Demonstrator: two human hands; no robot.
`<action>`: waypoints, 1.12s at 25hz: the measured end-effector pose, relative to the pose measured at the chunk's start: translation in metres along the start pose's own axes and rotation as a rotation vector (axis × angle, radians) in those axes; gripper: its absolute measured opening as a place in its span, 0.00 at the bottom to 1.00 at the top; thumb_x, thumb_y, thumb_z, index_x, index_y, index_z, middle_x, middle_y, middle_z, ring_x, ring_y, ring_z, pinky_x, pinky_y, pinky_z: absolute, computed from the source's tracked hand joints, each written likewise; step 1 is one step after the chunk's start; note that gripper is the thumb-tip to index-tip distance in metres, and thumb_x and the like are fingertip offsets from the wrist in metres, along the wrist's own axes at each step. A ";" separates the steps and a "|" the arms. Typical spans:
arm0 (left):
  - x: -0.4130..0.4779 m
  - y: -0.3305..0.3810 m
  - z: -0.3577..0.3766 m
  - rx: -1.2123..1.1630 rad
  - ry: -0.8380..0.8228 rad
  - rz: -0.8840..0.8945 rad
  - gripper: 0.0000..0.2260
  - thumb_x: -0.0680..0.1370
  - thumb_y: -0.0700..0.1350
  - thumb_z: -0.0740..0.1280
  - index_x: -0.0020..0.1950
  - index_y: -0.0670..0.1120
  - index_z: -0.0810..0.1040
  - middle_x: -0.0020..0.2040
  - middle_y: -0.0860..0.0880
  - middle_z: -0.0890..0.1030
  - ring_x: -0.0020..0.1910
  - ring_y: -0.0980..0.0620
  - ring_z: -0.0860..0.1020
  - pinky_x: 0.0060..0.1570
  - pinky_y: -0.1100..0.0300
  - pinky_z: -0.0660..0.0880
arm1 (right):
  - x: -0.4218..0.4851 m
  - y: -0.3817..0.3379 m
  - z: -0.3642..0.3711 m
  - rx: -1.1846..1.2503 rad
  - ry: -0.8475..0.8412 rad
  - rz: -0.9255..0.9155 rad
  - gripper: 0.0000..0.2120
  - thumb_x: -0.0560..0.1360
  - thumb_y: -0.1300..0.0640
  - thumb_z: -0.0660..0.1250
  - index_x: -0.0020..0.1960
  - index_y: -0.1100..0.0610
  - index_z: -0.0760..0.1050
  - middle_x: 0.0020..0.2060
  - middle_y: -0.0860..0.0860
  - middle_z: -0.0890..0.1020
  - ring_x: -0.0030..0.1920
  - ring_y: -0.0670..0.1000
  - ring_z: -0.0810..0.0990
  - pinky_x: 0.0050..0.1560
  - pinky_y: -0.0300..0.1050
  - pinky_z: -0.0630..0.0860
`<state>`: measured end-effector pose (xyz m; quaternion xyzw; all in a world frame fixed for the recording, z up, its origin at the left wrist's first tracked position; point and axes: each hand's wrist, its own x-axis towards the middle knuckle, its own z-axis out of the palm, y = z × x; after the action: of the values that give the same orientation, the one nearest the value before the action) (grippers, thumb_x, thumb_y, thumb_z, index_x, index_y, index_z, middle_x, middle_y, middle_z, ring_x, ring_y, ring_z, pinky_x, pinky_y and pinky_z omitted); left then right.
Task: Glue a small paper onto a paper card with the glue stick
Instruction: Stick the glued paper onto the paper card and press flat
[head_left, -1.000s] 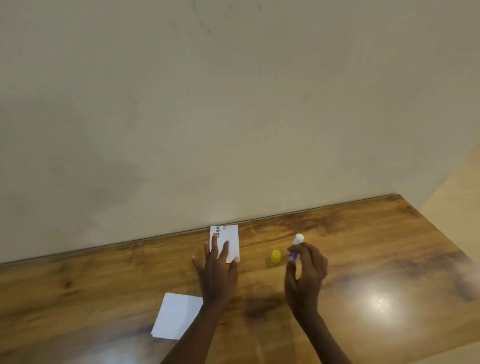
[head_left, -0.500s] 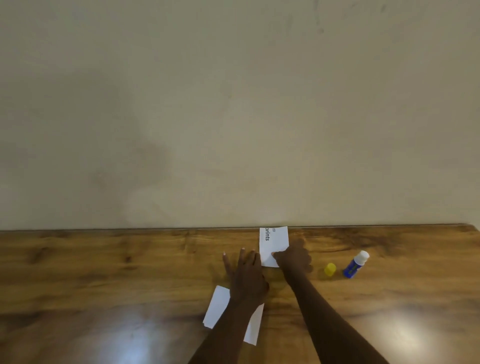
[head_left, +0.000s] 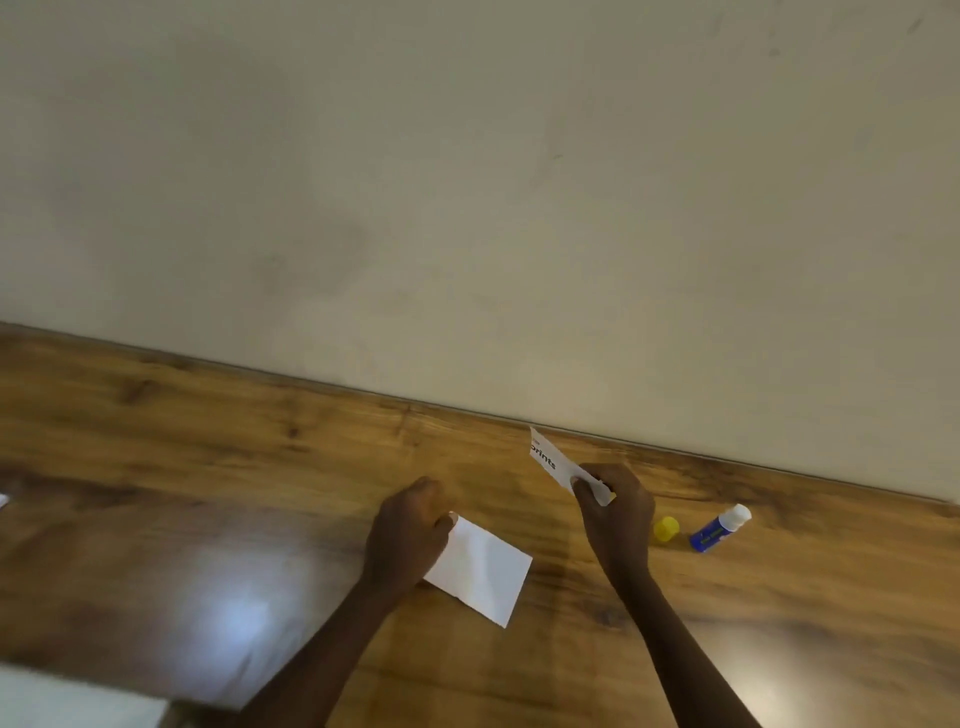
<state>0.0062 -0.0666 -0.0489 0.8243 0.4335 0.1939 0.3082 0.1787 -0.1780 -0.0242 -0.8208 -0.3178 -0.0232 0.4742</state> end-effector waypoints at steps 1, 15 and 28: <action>-0.009 -0.007 -0.007 -0.041 -0.009 -0.043 0.19 0.72 0.48 0.69 0.60 0.45 0.75 0.60 0.47 0.79 0.57 0.48 0.77 0.56 0.58 0.73 | -0.007 -0.002 0.001 0.000 0.004 -0.057 0.06 0.67 0.70 0.69 0.44 0.65 0.80 0.40 0.63 0.83 0.37 0.51 0.75 0.31 0.37 0.71; -0.011 0.004 0.020 0.308 -0.164 -0.069 0.22 0.75 0.52 0.62 0.68 0.52 0.63 0.71 0.52 0.66 0.73 0.51 0.58 0.69 0.34 0.42 | -0.046 -0.006 0.022 -0.107 -0.113 -0.208 0.13 0.62 0.73 0.71 0.44 0.62 0.81 0.36 0.57 0.82 0.38 0.55 0.78 0.34 0.35 0.67; -0.007 -0.018 0.028 -0.131 -0.009 -0.073 0.31 0.68 0.46 0.72 0.66 0.47 0.59 0.66 0.47 0.73 0.64 0.48 0.72 0.73 0.48 0.51 | -0.049 0.006 0.039 -0.696 -0.412 -0.690 0.38 0.43 0.51 0.82 0.52 0.52 0.77 0.49 0.47 0.84 0.52 0.50 0.75 0.46 0.46 0.75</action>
<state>0.0082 -0.0736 -0.0819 0.7870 0.4481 0.2068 0.3703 0.1324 -0.1735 -0.0673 -0.7648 -0.6295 -0.1204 0.0662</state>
